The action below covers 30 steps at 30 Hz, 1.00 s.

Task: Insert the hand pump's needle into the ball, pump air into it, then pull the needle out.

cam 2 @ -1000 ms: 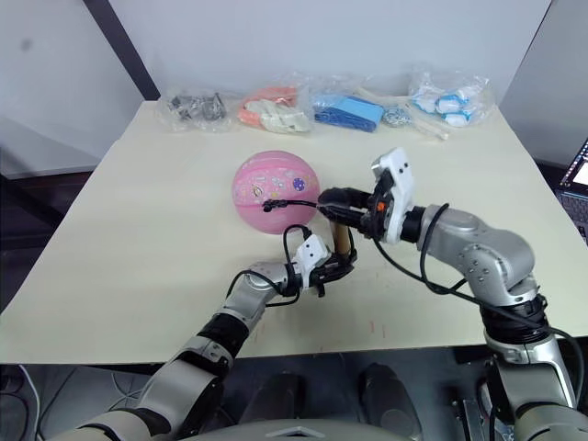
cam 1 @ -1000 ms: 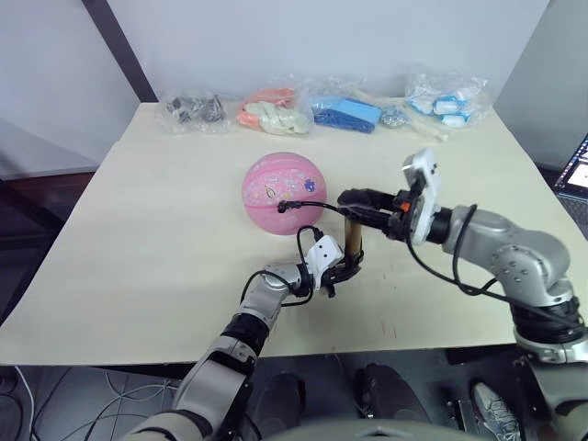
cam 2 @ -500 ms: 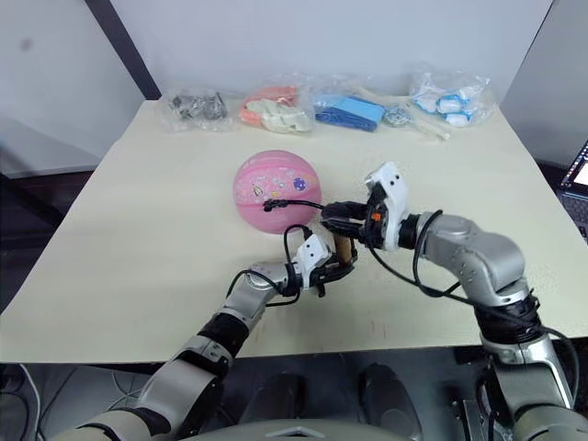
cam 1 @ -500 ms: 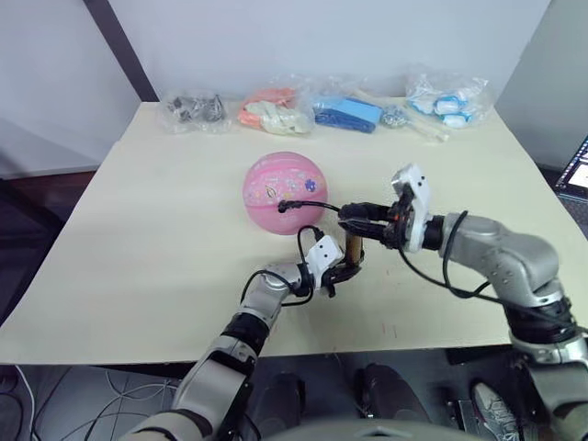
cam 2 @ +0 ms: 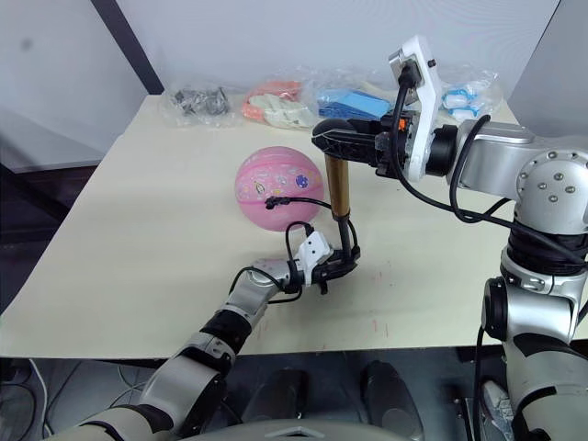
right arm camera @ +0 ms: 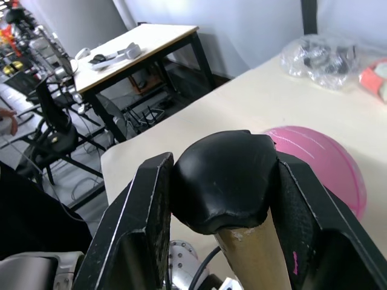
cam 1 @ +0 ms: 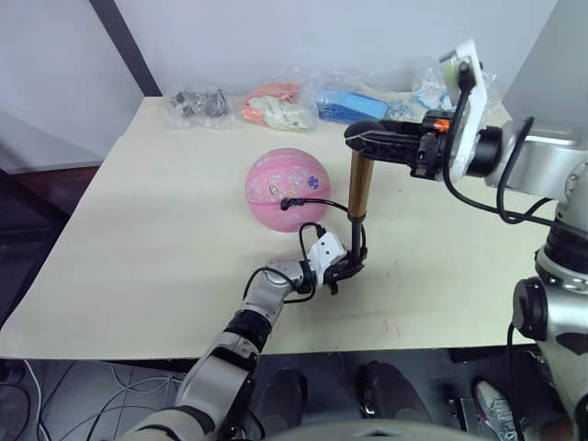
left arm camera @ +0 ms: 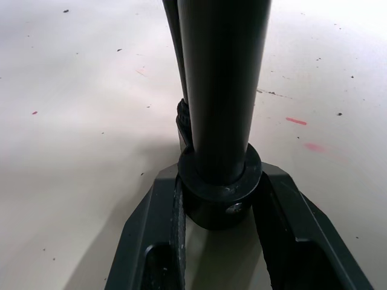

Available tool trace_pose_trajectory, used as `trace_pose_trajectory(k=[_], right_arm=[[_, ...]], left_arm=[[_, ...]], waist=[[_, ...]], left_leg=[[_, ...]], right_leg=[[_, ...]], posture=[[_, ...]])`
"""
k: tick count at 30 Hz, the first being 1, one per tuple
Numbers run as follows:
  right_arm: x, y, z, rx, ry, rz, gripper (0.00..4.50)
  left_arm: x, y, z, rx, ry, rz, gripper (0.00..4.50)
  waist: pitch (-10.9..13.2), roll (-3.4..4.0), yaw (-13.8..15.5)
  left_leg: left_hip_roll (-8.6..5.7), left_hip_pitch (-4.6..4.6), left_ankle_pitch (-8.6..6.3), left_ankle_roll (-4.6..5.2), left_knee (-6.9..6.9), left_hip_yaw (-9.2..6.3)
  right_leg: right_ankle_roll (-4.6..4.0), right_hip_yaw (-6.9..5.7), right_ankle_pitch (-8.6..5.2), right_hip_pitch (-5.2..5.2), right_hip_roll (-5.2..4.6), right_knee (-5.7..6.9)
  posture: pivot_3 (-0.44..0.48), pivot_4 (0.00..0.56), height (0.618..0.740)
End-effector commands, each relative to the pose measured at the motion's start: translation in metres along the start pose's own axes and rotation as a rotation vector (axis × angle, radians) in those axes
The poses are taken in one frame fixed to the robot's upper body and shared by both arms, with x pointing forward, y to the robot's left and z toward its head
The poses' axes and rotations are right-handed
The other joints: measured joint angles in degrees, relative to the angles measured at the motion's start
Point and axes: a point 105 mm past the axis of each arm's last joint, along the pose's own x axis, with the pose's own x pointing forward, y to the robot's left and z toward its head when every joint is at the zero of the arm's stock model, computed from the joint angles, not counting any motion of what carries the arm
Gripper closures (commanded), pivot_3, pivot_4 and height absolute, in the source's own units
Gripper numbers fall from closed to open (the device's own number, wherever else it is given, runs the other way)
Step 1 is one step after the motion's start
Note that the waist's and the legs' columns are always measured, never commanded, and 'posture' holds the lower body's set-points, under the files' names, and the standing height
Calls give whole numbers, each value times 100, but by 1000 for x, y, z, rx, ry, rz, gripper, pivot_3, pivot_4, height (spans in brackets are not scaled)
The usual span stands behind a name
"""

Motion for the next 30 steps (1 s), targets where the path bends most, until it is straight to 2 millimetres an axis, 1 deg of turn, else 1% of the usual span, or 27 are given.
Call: trace_pose_trajectory(k=[1, 3, 5, 9, 12, 19, 20, 23, 24, 25, 27, 29, 30], right_arm=[[-9, 17, 31, -84, -104, 41, 2724], [-6, 15, 21, -57, -87, 44, 2724], [-3, 10, 5, -22, -57, 38, 2724], [5, -9, -50, 100, 37, -12, 2724], [10, -18, -80, 136, 70, -44, 2724], [22, -21, -139, 151, 148, -41, 2724], [25, -22, -151, 164, 165, -42, 2724], [31, -26, -194, 187, 257, -54, 2724], [33, -24, -203, 190, 277, -48, 2724], [33, -23, -208, 191, 291, -42, 2724], [34, -23, -204, 186, 279, -36, 2724], [32, -25, -184, 156, 232, -36, 2724], [30, -25, -169, 136, 202, -35, 2724]], left_arm=[[-14, -4, -51, -111, 172, 29, 3437], [-14, -4, -51, -110, 172, 29, 3437], [-14, -4, -51, -110, 171, 29, 3437], [-13, -4, -50, -109, 168, 27, 3437], [-14, -5, -50, -108, 167, 25, 3437], [-16, -5, -50, -108, 165, 27, 3437], [-16, -5, -50, -109, 165, 27, 3437], [-14, -6, -50, -109, 163, 23, 3437], [-14, -7, -50, -109, 163, 22, 3437], [-14, -7, -50, -109, 163, 21, 3437], [-13, -7, -50, -110, 164, 21, 3437], [-14, -8, -51, -111, 168, 21, 3437], [-15, -8, -53, -114, 174, 21, 3437]], waist=[[2, -1, 0], [2, -1, 0], [1, -3, 1], [-15, -20, -4], [-30, -19, -30], [-56, -26, -35], [-57, -26, -35], [-78, -35, -46], [-86, -39, -51], [-89, -37, -50], [-100, -43, -52], [-102, -45, -53], [-101, -45, -51]], left_leg=[[0, -5, 0, 0, 1, -2], [0, -10, 0, 0, 1, -2], [1, -11, 0, 0, 1, -3], [1, 0, 0, 0, 1, -4], [3, 25, 0, 0, 0, 4], [11, 34, 0, 0, -1, 3], [11, 34, 0, 0, -2, 3], [11, 36, -1, -1, -2, 8], [11, 37, -1, -1, -4, 8], [11, 41, -1, -1, -5, 8], [12, 41, -1, -1, -6, 4], [12, 42, -1, -1, -6, 5], [12, 40, -1, -1, -6, 3]], right_leg=[[0, -1, 0, -4, 0, 0], [0, -2, 0, -8, 0, 0], [0, -3, 0, -7, 1, -1], [0, -4, 0, 4, 1, 0], [1, 2, -1, 21, 3, 0], [1, 2, -2, 21, 16, 4], [1, 2, -2, 21, 16, 3], [1, 7, -2, 21, 16, 1], [1, 7, -2, 21, 16, 0], [0, 7, -2, 23, 16, 0], [0, 4, -2, 23, 17, 1], [0, 5, -2, 24, 17, 1], [0, 4, -2, 24, 17, 0]], posture=[[0, 150, 740], [0, 150, 740], [0, 150, 740], [0, 150, 740], [0, 150, 740], [0, 150, 740], [0, 150, 740], [0, 150, 740], [0, 150, 740], [0, 150, 740], [0, 150, 740], [0, 150, 740], [0, 150, 740]])
